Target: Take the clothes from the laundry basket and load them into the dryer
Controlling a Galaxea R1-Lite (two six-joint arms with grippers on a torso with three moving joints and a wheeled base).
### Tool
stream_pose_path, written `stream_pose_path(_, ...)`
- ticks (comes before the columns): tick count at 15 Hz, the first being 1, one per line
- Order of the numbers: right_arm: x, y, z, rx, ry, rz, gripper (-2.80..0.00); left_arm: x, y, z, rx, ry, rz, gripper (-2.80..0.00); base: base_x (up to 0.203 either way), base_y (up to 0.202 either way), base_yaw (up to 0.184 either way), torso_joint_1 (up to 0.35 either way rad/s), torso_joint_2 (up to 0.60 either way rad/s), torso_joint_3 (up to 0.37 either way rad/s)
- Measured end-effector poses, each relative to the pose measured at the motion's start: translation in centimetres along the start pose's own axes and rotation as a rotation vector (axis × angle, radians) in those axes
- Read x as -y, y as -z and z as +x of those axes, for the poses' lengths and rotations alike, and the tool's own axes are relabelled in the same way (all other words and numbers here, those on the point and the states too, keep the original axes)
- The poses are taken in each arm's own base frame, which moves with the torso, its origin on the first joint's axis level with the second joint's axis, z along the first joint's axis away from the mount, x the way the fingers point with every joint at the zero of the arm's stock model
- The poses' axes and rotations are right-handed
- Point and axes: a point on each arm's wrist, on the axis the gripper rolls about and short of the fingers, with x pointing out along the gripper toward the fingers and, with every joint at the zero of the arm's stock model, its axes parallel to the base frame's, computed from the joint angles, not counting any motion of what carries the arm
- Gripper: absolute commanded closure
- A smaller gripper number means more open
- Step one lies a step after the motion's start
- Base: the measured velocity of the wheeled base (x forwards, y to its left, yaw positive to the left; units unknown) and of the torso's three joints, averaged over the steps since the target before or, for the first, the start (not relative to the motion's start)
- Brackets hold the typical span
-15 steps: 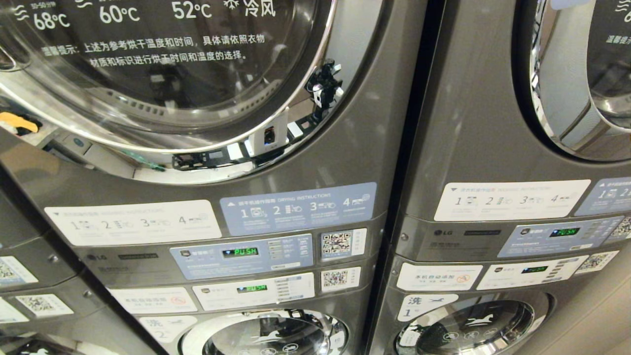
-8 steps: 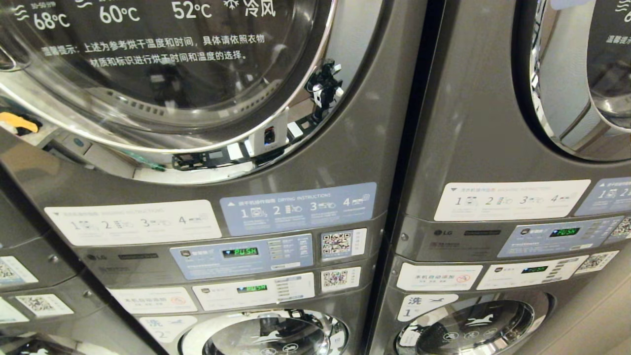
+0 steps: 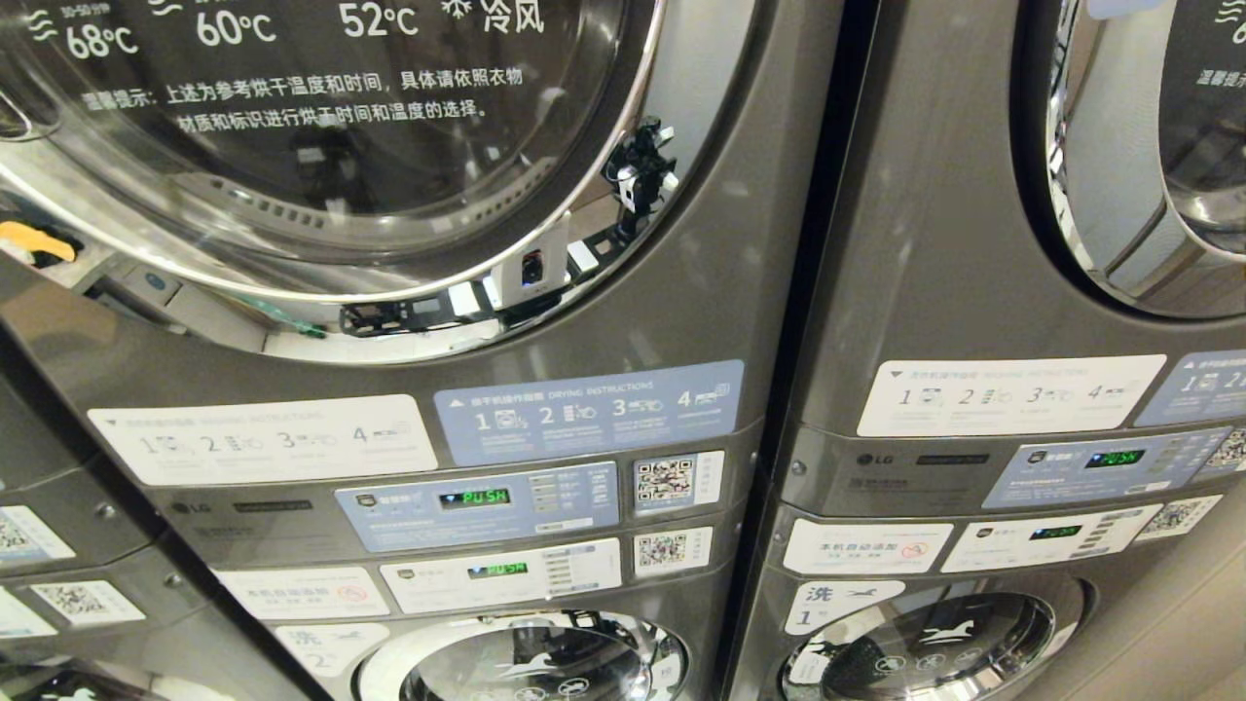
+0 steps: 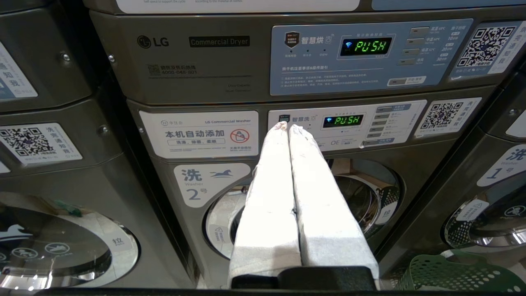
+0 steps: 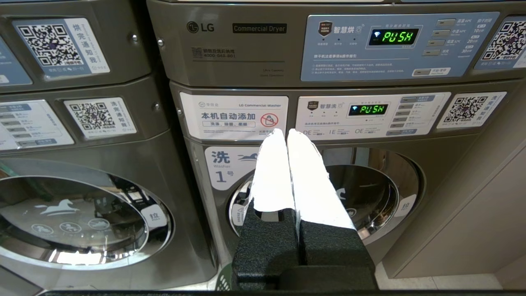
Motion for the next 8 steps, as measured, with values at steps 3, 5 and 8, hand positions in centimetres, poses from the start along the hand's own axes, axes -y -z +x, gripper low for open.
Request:
stream_pose_path(3,0.00,0.00,0.00,0.000,0.000,0.000,0.00,0.00,0.00,0.00,0.000,0.000,0.000,0.00,0.000,0.000,0.000,0.000,0.00,0.000)
stream_pose_path(5,0.00,0.00,0.00,0.000,0.000,0.000,0.00,0.00,0.00,0.00,0.000,0.000,0.000,0.00,0.000,0.000,0.000,0.000,0.00,0.000)
stream_pose_path(8,0.00,0.00,0.00,0.000,-0.001,0.000,0.00,0.00,0.00,0.00,0.000,0.000,0.000,0.00,0.000,0.000,0.000,0.000,0.00,0.000)
